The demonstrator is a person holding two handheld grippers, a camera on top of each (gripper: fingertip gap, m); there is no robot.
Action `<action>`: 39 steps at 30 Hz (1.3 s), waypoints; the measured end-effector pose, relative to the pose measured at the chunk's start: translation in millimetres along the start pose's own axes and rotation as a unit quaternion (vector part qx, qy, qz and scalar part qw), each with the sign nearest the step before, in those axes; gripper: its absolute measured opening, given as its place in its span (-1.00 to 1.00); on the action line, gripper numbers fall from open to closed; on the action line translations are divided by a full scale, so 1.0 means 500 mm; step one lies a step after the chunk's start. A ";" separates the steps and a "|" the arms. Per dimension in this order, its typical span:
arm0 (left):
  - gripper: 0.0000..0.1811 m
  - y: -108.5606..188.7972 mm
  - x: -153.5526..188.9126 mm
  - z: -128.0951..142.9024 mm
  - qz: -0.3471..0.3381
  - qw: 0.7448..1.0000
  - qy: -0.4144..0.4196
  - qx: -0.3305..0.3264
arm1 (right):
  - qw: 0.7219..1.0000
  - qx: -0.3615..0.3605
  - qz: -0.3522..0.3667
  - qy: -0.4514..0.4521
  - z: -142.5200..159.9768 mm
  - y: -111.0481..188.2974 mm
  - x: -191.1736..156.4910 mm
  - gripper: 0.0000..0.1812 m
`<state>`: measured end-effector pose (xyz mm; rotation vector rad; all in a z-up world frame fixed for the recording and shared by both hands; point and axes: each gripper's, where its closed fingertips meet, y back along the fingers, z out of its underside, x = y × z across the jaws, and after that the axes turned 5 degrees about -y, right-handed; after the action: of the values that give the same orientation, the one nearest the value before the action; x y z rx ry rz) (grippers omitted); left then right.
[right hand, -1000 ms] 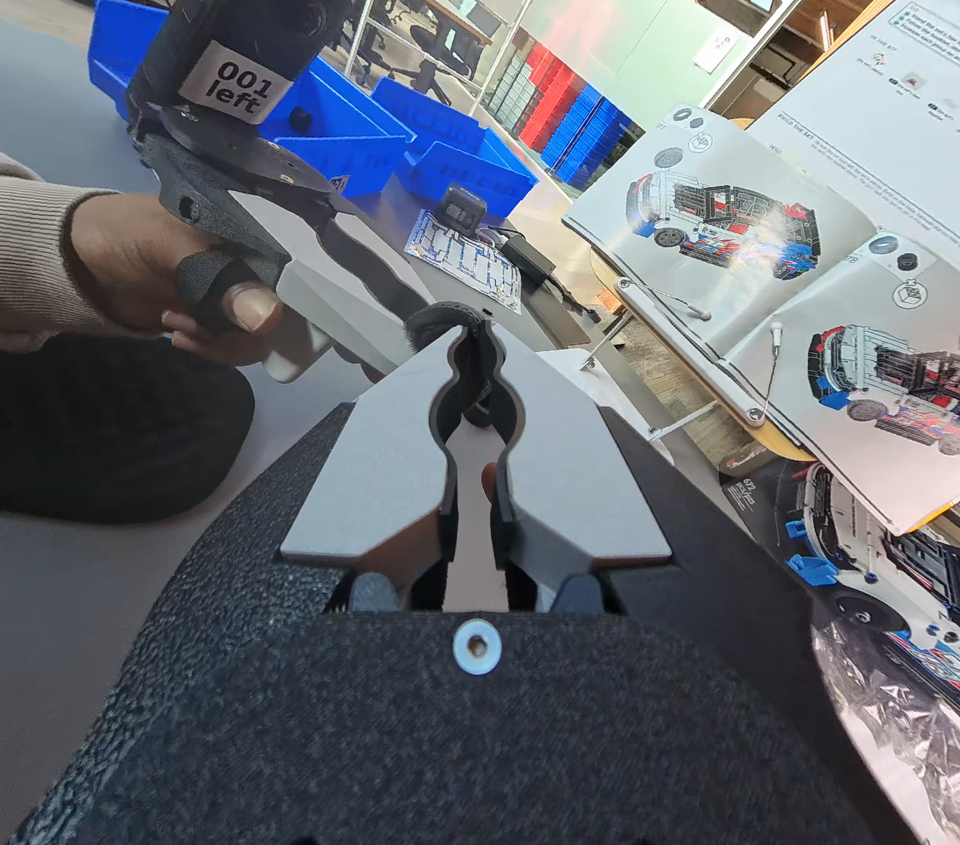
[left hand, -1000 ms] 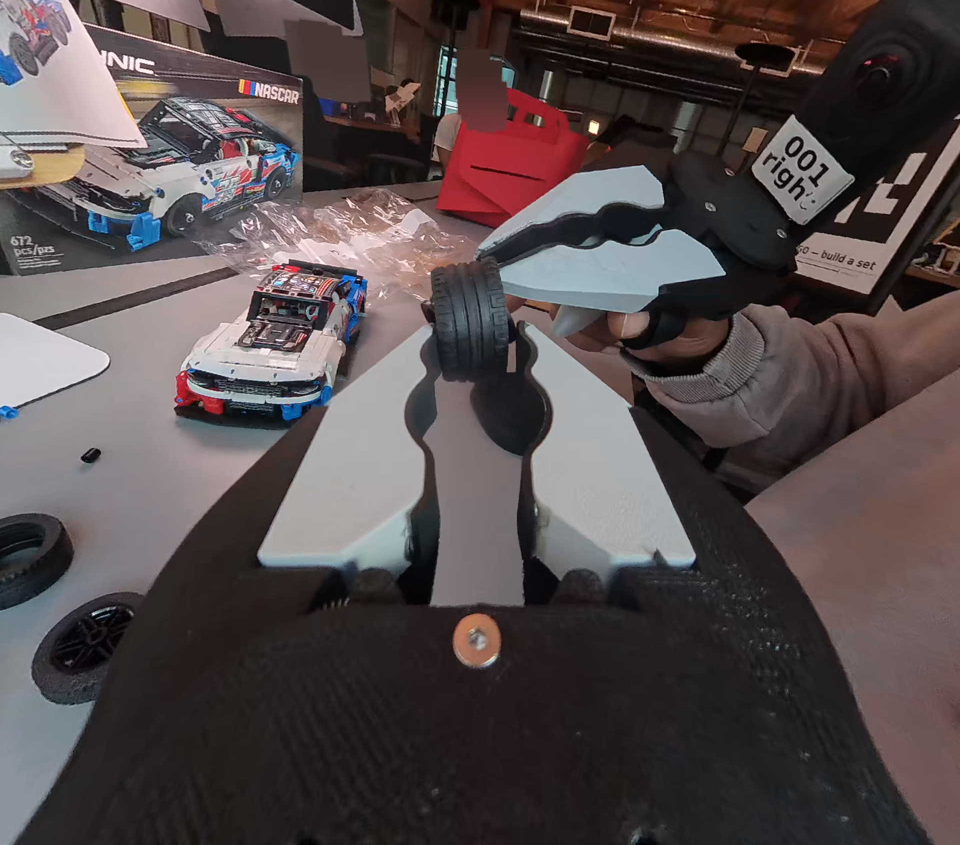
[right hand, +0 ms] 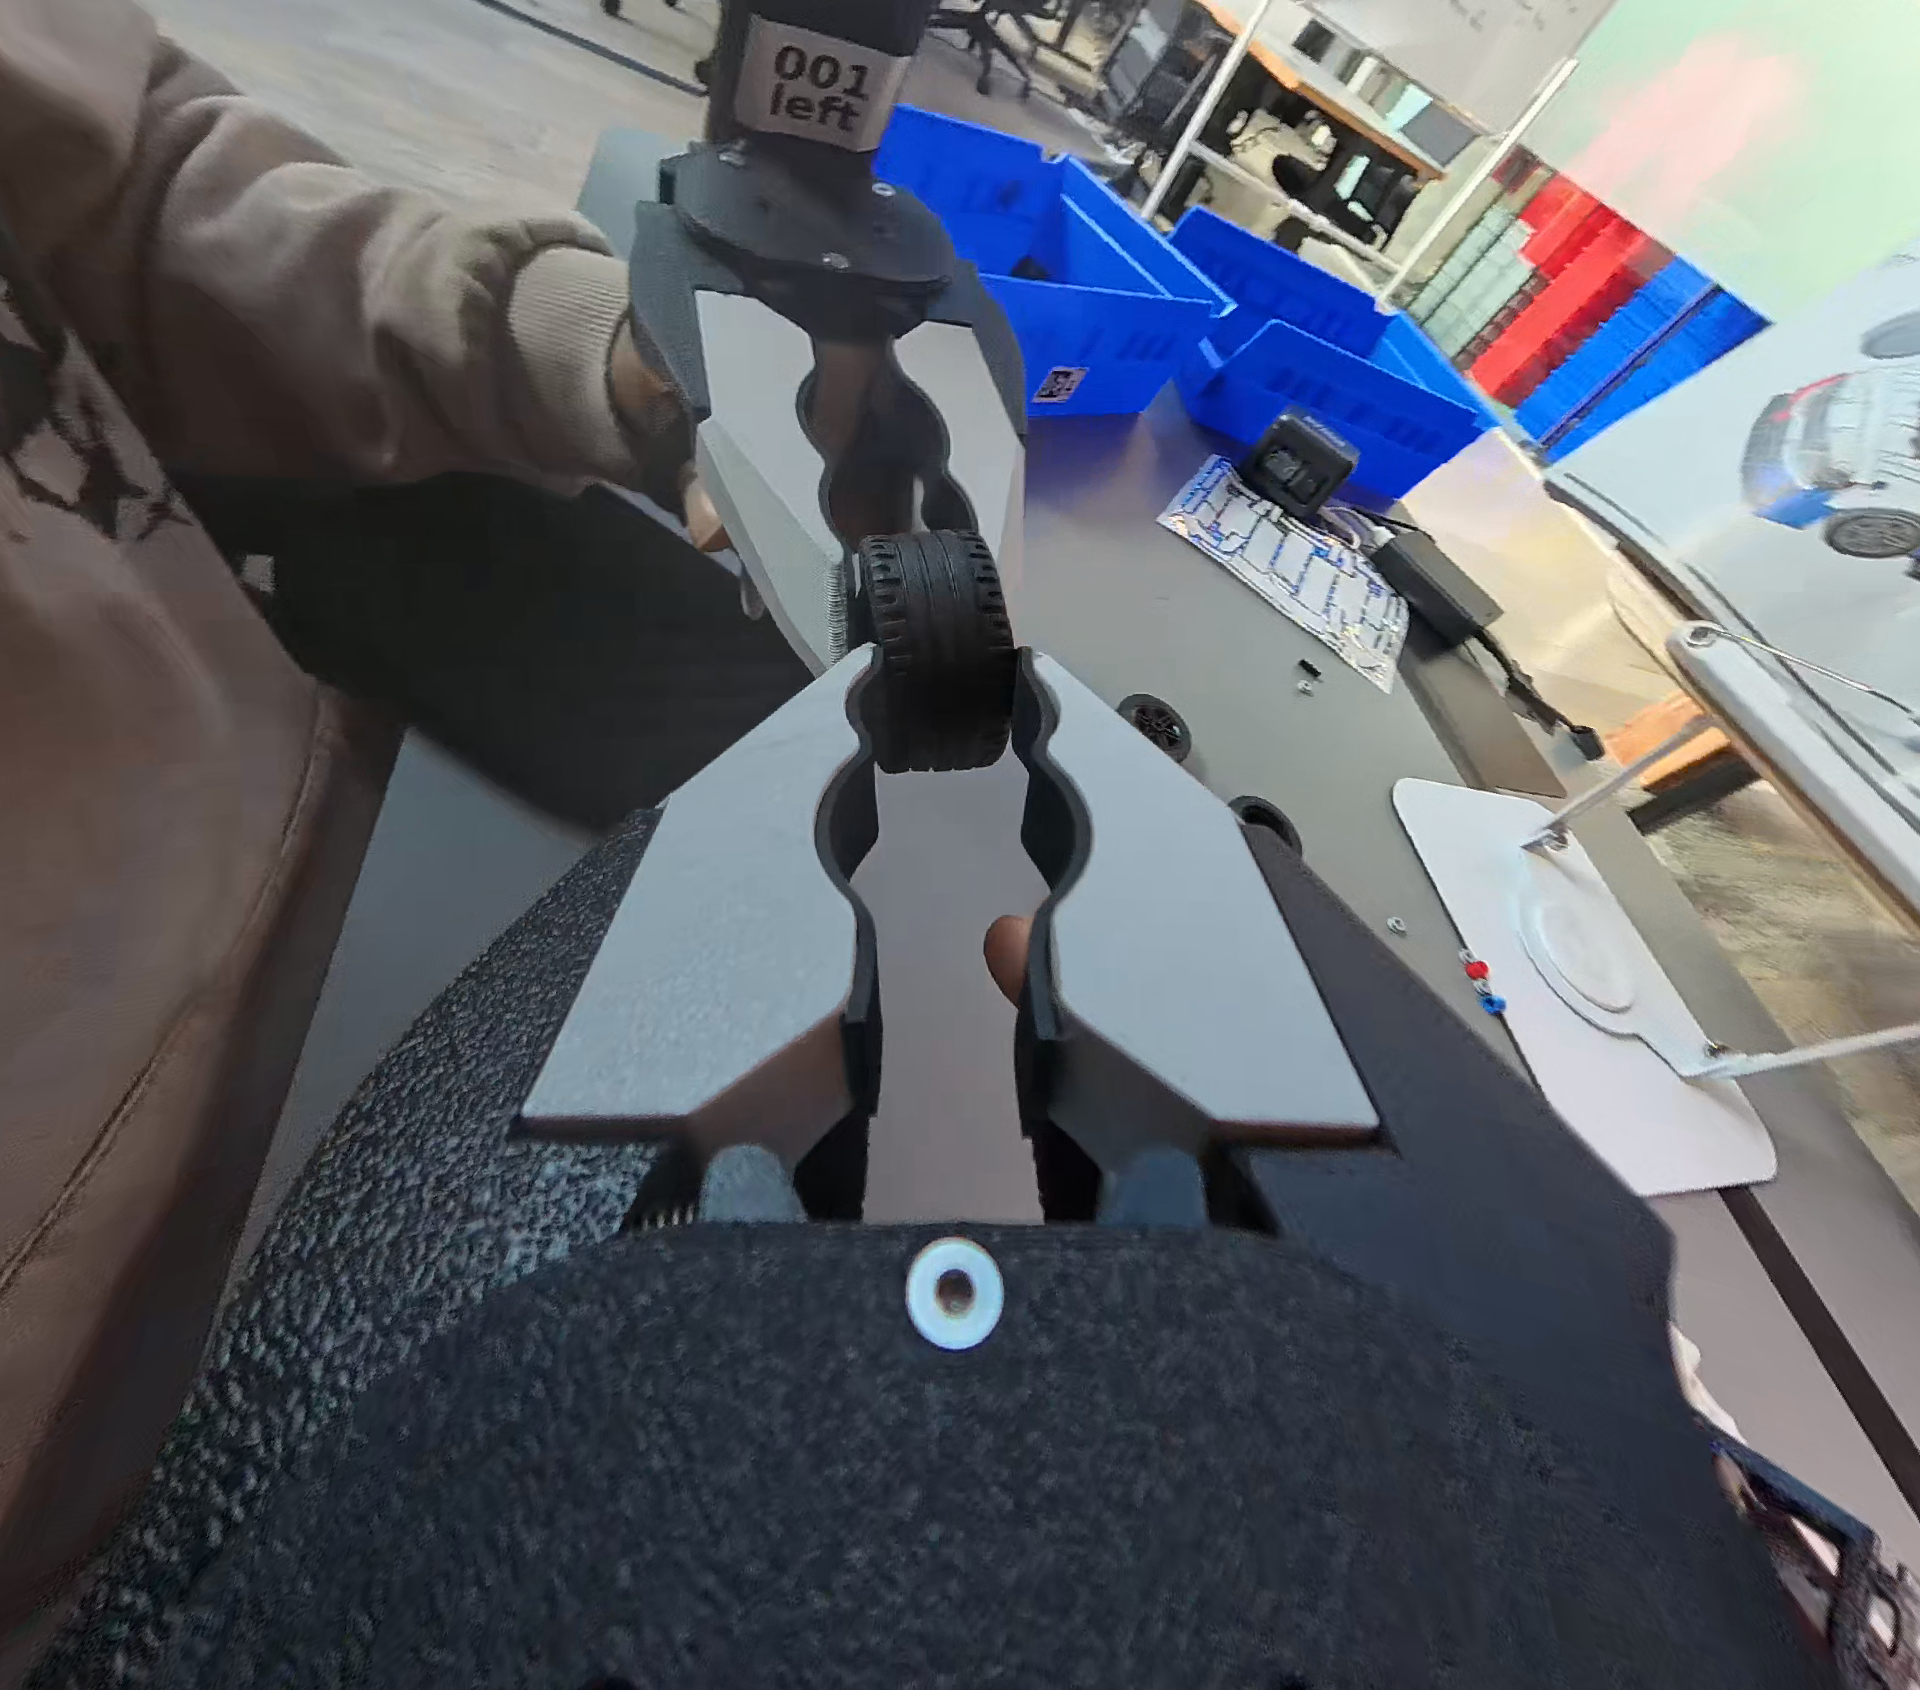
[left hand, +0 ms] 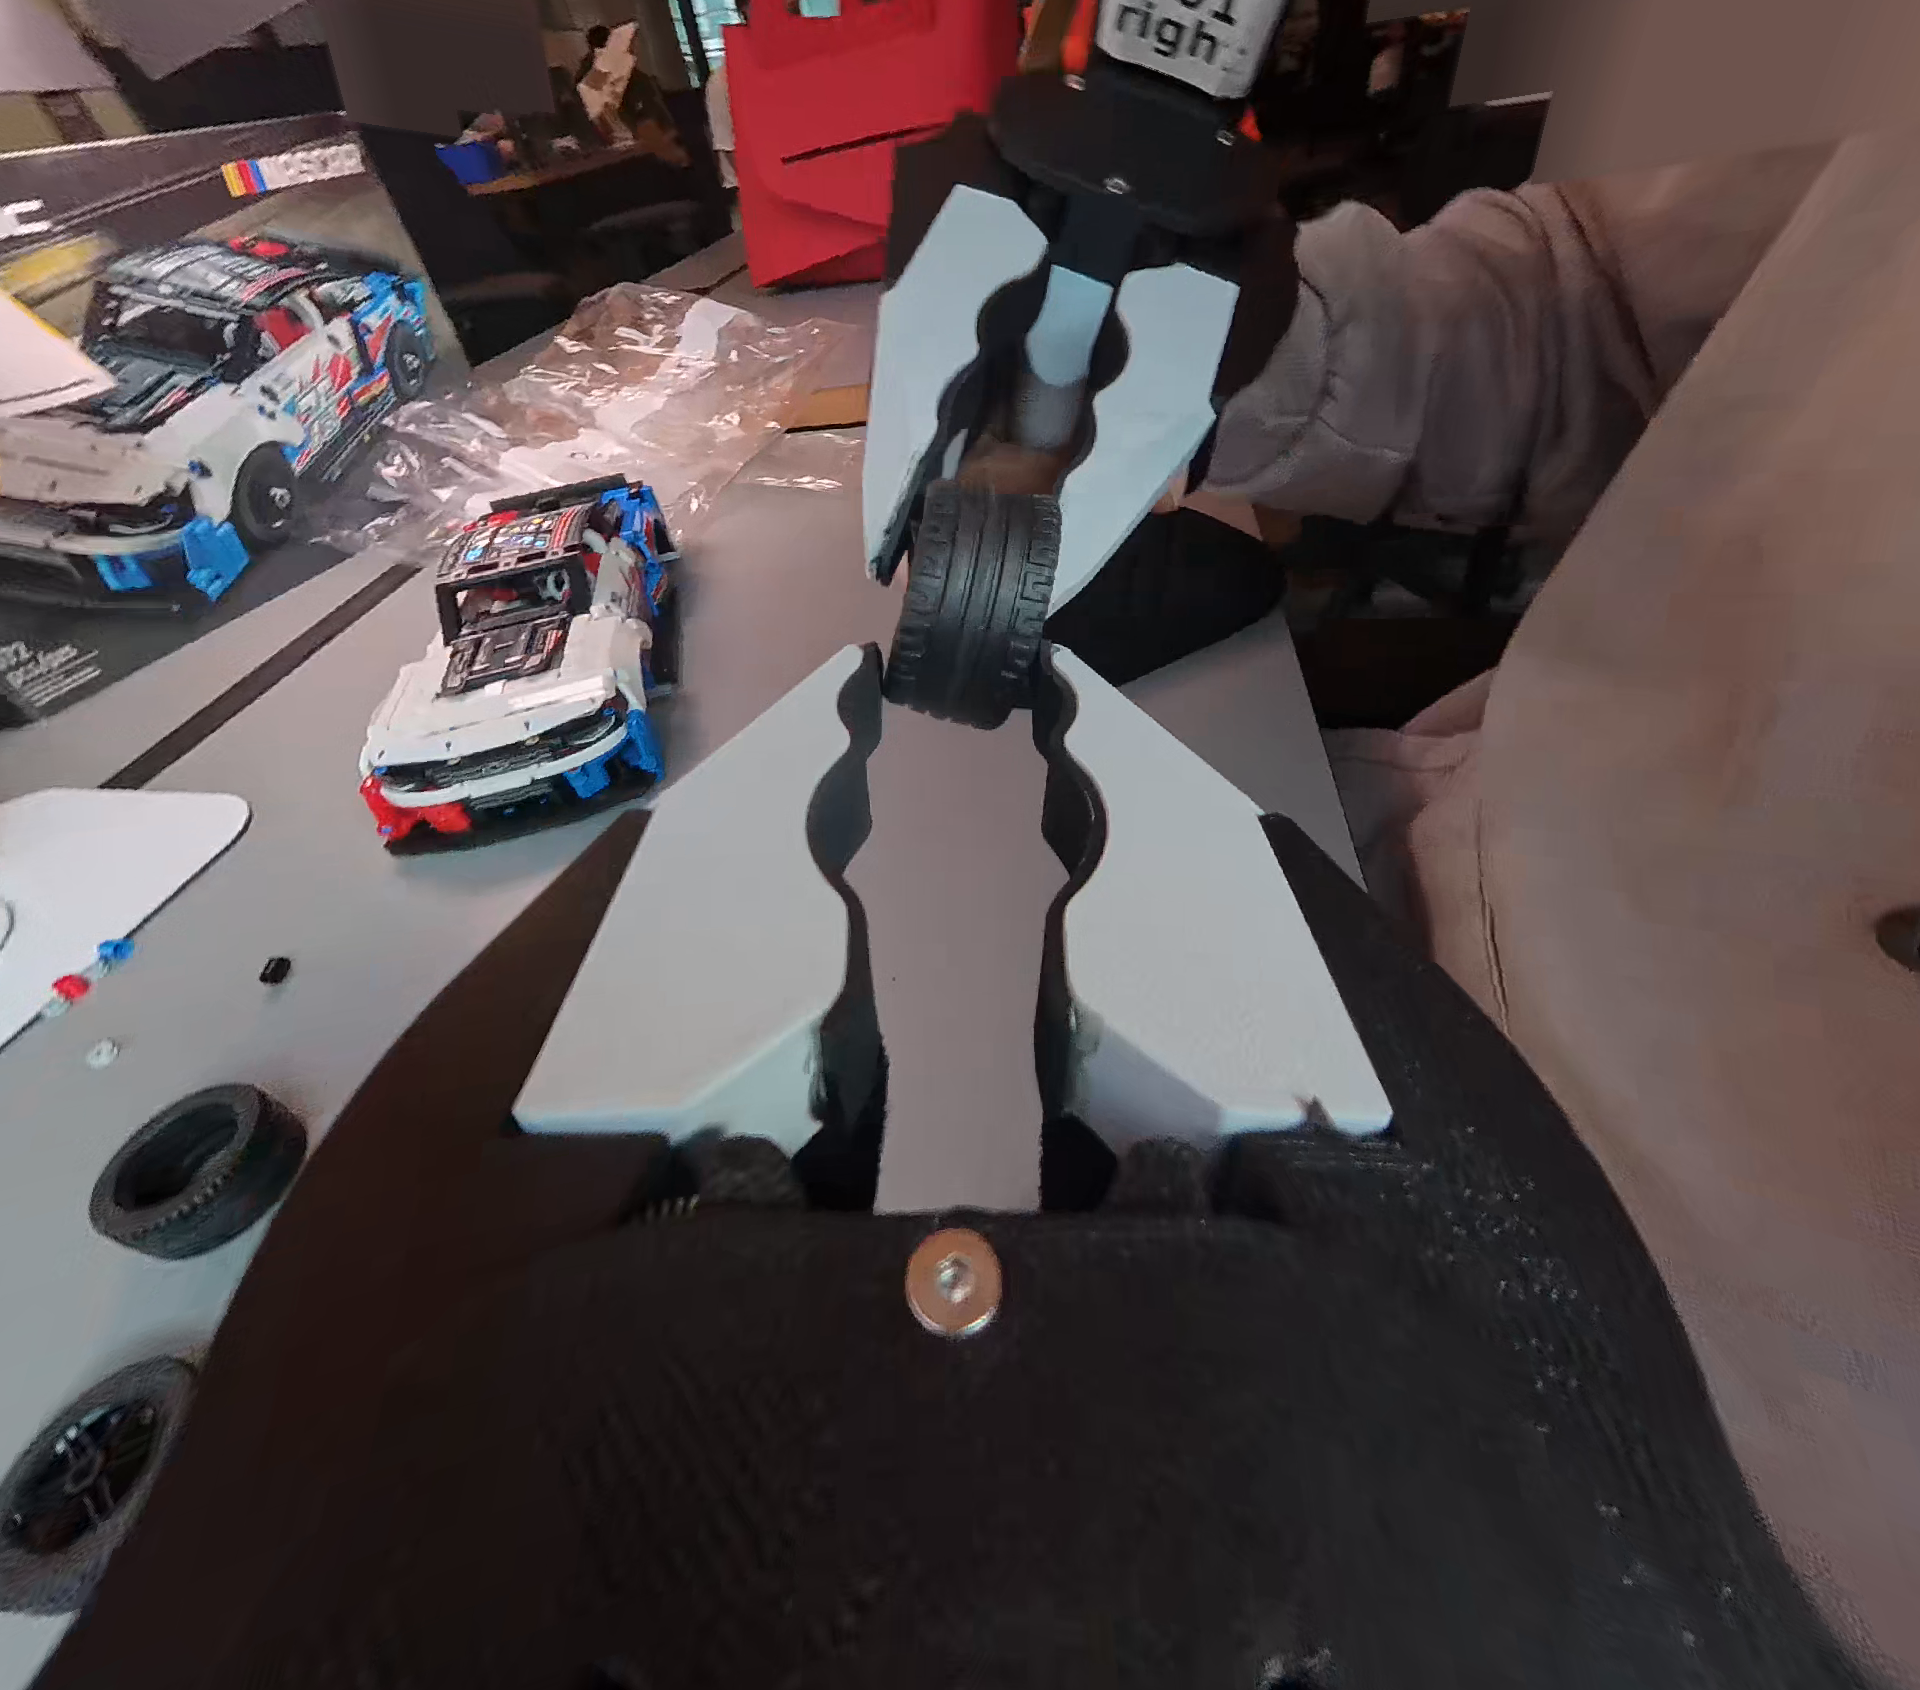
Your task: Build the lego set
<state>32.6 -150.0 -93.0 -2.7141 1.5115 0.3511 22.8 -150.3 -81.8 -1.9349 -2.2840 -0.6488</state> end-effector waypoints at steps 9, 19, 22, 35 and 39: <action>-0.76 0.004 -0.047 0.007 -0.088 0.994 0.068 0.007 | 0.982 0.100 0.119 -0.105 0.011 -0.006 0.046 -0.78; -0.94 0.007 -0.031 0.033 -0.066 0.997 -0.005 -0.029 | 0.999 0.029 -0.013 -0.017 0.040 -0.022 -0.009 -0.66; -0.88 0.009 -0.034 0.039 -0.059 0.998 0.011 -0.022 | 0.999 0.033 -0.001 -0.001 0.040 -0.022 -0.008 -0.70; -0.49 -0.029 -0.039 0.118 0.017 0.989 0.124 -0.084 | 0.908 -0.078 0.107 0.397 0.132 -0.058 0.012 -0.71; -0.50 -0.056 -0.055 0.170 0.055 0.985 0.081 -0.145 | 0.915 -0.129 0.058 0.378 0.189 -0.058 0.026 -0.69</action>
<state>26.0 -101.6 -173.1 -2.9476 1.7882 0.3905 12.1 -106.8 -171.1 -1.4875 -1.6431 -1.4339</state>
